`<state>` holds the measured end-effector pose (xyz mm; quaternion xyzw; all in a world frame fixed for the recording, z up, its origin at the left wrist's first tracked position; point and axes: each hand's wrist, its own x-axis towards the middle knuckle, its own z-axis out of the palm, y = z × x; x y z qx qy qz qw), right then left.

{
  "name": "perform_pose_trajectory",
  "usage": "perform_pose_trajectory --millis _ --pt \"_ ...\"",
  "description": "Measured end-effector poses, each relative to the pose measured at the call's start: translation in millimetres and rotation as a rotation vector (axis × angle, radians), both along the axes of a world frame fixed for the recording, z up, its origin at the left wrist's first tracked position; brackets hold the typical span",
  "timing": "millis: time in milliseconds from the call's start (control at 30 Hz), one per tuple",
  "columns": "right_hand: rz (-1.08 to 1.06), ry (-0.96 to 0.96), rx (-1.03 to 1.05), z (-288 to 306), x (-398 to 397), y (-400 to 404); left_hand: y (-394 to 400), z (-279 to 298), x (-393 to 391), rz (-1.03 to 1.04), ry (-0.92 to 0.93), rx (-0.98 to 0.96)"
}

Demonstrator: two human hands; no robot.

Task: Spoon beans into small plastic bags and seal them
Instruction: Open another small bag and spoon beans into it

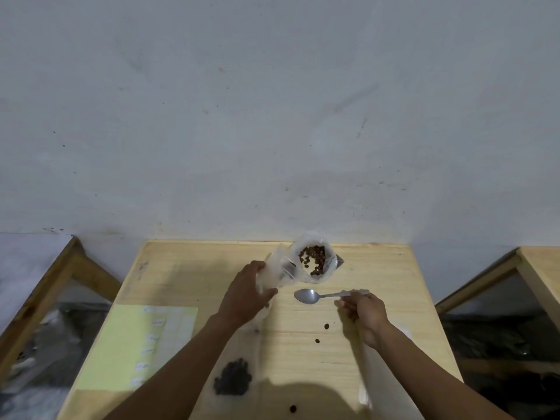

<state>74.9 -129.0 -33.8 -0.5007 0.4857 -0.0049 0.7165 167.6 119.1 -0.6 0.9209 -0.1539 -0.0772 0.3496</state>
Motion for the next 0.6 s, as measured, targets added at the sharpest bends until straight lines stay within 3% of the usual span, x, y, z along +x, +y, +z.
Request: perform_pose_trajectory --millis 300,400,500,600 --pt "-0.096 0.085 0.333 24.6 11.7 3.4 -15.5 9.8 -1.7 -0.005 -0.049 -0.109" --pt "-0.030 -0.014 0.179 46.5 14.2 16.5 -22.4 13.8 -0.7 -0.016 -0.068 -0.135" --pt "0.242 -0.282 -0.009 76.6 15.2 36.1 -30.1 20.5 -0.1 -0.034 -0.067 -0.154" --pt "0.401 -0.372 -0.221 94.4 19.0 48.8 -36.3 26.6 -1.0 -0.071 -0.056 -0.180"
